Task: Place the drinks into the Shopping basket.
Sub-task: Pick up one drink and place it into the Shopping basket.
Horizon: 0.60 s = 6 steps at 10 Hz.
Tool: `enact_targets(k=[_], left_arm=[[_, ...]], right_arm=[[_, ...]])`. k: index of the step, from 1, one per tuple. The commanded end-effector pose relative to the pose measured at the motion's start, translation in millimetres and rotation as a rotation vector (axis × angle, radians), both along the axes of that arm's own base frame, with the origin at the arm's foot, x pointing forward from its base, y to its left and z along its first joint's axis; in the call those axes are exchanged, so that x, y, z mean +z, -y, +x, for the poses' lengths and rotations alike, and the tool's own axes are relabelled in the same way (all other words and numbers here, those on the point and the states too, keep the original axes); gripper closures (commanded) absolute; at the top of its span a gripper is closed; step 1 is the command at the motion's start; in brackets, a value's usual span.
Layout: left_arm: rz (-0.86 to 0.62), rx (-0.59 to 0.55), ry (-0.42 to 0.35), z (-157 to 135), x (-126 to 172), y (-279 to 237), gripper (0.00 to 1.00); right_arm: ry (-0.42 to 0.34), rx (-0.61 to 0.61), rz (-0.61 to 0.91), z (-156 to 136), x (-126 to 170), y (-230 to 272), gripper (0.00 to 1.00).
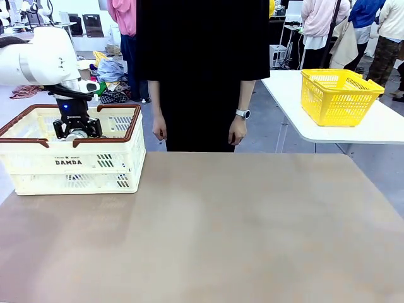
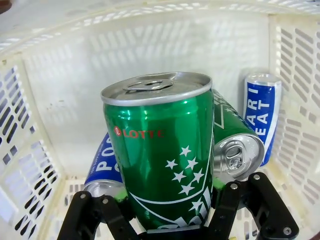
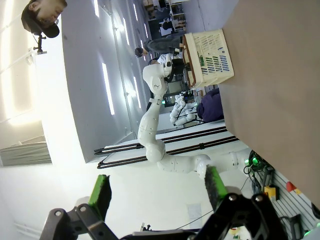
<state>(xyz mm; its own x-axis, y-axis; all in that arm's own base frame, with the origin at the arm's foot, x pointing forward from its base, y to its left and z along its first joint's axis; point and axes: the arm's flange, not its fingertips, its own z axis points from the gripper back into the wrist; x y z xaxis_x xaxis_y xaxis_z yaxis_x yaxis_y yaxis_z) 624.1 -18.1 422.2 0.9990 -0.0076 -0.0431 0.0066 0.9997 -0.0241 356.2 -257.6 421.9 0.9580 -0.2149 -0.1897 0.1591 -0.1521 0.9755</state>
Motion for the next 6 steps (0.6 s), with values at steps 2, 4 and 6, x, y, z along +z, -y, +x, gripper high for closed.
enact_targets(k=[2, 4, 6], left_arm=[[-0.011, -0.003, -0.006, 4.6, 9.3, -2.6, 0.00], [-0.004, 0.001, -0.004, 4.0, 9.6, -2.8, 0.00], [-0.005, 0.002, -0.004, 4.1, 9.3, -3.0, 0.00]], right_arm=[[-0.012, 0.004, 0.002, -1.5, 4.8, -0.8, 0.00], [-0.012, 0.004, 0.002, -1.5, 4.8, -0.8, 0.00], [-0.012, 0.004, 0.002, -1.5, 4.8, -0.8, 0.00]])
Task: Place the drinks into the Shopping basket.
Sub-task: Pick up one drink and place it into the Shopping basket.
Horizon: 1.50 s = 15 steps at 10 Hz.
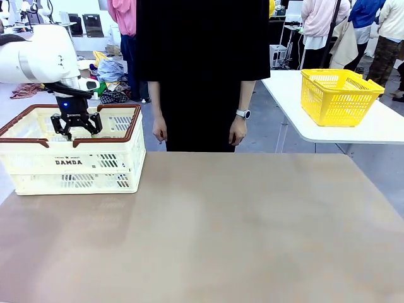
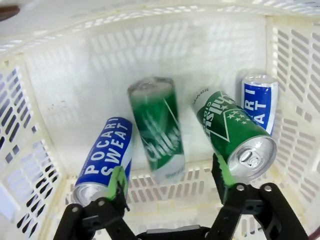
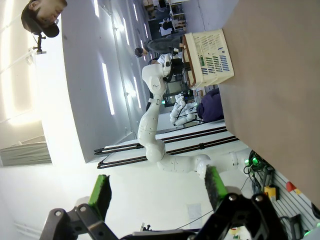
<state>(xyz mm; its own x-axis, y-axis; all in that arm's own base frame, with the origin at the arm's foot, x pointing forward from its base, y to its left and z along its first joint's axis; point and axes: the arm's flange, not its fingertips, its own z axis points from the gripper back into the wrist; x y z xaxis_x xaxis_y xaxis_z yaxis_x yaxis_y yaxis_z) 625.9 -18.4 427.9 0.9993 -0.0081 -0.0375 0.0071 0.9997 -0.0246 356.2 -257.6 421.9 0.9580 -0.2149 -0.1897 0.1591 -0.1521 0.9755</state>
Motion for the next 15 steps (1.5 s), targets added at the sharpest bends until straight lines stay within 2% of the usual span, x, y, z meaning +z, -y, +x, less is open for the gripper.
enact_targets(k=[1, 6, 7, 9, 10, 11, 12, 14, 15], left_arm=[[-0.007, 0.007, -0.007, 1.9, 4.8, -4.8, 0.00], [-0.046, 0.016, 0.035, -8.9, 23.5, -13.5, 0.00], [-0.139, -0.035, 0.058, -24.9, 45.1, -15.8, 0.00], [-0.294, 0.009, 0.122, -72.3, 101.5, -26.5, 0.00], [-0.404, 0.025, 0.117, -99.4, 124.8, -37.8, 0.00], [-0.539, -0.069, 0.105, -127.7, 142.5, -58.5, 0.00], [-0.659, -0.080, 0.085, -142.9, 153.6, -88.1, 0.00], [-0.950, -0.231, 0.020, -175.8, 166.6, -167.0, 0.00], [-1.060, -0.110, 0.085, -194.9, 161.6, -216.2, 0.00]], right_arm=[[-0.012, 0.004, 0.002, -1.5, 4.8, -0.8, 0.00], [-0.012, 0.004, 0.002, -1.5, 4.8, -0.8, 0.00], [-0.012, 0.004, 0.002, -1.5, 4.8, -0.8, 0.00], [-0.012, 0.004, 0.002, -1.5, 4.8, -0.8, 0.00], [-0.012, 0.004, 0.002, -1.5, 4.8, -0.8, 0.00], [-0.012, 0.004, 0.002, -1.5, 4.8, -0.8, 0.00], [-0.012, 0.004, 0.002, -1.5, 4.8, -0.8, 0.00], [-0.012, 0.004, 0.002, -1.5, 4.8, -0.8, 0.00], [-0.012, 0.004, 0.002, -1.5, 4.8, -0.8, 0.00]])
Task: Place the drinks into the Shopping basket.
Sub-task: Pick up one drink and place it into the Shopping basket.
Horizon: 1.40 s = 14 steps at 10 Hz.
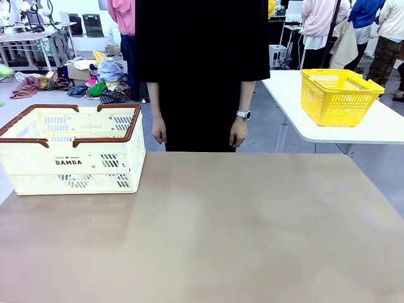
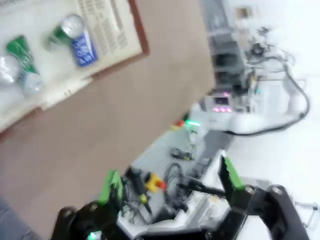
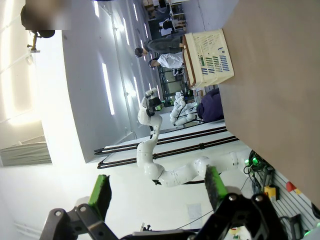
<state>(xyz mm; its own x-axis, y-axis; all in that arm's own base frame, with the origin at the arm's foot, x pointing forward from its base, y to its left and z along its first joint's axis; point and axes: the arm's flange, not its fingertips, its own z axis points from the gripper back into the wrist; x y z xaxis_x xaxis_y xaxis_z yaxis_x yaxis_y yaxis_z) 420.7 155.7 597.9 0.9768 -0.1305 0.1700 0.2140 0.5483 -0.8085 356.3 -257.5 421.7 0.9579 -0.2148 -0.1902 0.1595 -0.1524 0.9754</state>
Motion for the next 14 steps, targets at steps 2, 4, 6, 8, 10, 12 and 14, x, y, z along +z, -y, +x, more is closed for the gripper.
enact_targets(k=[2, 4, 6, 8, 10, 12, 14], left_arm=[[-0.315, -0.045, -0.073, -12.4, -42.7, -107.5, 0.00], [-0.413, 0.028, -0.078, -6.3, -77.8, -125.8, 0.00], [-0.374, 0.018, -0.068, -34.1, -84.8, -123.1, 0.00], [-0.374, 0.018, -0.068, -34.1, -84.8, -123.1, 0.00], [-0.374, 0.018, -0.068, -34.1, -84.8, -123.1, 0.00], [-0.374, 0.018, -0.068, -34.1, -84.8, -123.1, 0.00], [-0.374, 0.018, -0.068, -34.1, -84.8, -123.1, 0.00]], right_arm=[[-0.011, 0.004, 0.002, -1.6, 5.1, -0.8, 0.00], [-0.011, 0.004, 0.002, -1.6, 5.1, -0.8, 0.00], [-0.011, 0.004, 0.002, -1.6, 5.1, -0.8, 0.00], [-0.011, 0.004, 0.002, -1.6, 5.1, -0.8, 0.00], [-0.011, 0.004, 0.002, -1.6, 5.1, -0.8, 0.00], [-0.011, 0.004, 0.002, -1.6, 5.1, -0.8, 0.00], [-0.011, 0.004, 0.002, -1.6, 5.1, -0.8, 0.00]])
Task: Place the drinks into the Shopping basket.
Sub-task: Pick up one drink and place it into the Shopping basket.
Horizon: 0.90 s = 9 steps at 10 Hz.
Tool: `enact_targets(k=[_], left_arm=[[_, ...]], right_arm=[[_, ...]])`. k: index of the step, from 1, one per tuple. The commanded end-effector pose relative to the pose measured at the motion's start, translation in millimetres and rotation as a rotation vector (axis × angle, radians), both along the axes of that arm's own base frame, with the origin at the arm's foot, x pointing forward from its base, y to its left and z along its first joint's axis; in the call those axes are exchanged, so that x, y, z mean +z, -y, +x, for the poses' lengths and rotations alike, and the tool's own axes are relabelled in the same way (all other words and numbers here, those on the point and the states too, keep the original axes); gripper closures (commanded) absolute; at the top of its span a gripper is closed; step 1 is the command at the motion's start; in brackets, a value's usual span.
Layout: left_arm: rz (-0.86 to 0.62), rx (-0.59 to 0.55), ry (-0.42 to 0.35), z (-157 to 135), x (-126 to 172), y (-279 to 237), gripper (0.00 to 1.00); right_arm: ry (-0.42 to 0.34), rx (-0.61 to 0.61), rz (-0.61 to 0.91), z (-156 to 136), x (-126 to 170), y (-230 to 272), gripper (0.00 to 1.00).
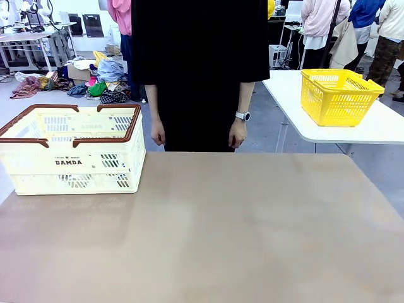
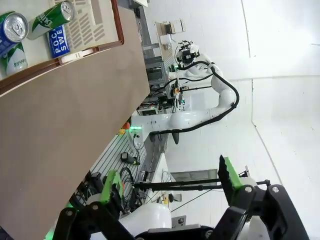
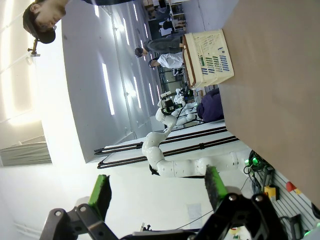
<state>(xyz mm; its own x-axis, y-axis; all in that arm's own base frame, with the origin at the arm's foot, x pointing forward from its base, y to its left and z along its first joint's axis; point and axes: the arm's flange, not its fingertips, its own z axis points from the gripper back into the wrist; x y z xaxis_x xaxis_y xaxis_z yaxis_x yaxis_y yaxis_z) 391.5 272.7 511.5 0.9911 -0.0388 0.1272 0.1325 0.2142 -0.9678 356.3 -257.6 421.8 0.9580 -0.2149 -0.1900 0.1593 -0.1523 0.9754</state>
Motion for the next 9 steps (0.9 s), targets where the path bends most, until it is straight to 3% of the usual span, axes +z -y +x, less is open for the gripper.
enact_targets(k=[1, 9], left_arm=[[0.004, -0.015, 0.011, -4.9, 1.6, -6.2, 0.00], [0.004, -0.015, 0.011, -4.9, 1.6, -6.2, 0.00]], right_arm=[[-0.011, 0.004, 0.002, -1.6, 5.0, -0.8, 0.00], [-0.011, 0.004, 0.002, -1.6, 5.0, -0.8, 0.00]])
